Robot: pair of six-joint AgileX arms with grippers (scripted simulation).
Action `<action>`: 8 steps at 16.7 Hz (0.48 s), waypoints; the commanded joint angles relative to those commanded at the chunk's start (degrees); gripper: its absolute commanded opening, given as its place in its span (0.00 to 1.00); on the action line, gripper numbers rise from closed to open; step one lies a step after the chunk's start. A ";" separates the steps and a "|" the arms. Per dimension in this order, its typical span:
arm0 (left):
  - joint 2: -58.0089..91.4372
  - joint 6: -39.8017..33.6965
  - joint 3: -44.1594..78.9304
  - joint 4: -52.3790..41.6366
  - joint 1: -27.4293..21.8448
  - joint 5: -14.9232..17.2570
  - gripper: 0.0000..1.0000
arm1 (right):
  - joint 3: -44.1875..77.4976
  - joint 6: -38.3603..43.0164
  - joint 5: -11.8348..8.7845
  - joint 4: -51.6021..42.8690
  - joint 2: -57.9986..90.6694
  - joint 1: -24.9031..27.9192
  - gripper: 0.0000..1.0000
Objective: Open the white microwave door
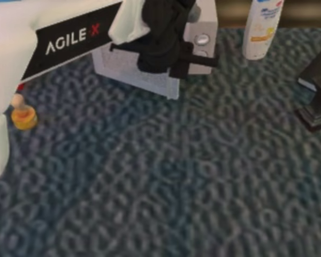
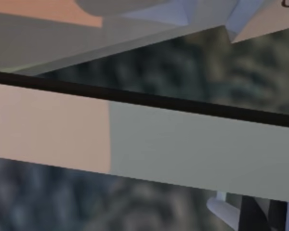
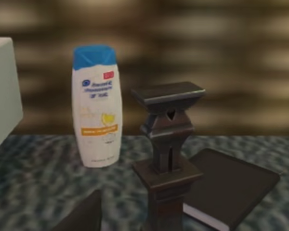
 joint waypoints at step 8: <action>-1.21 1.52 -2.17 1.03 0.03 1.18 0.00 | 0.00 0.00 0.00 0.00 0.00 0.00 1.00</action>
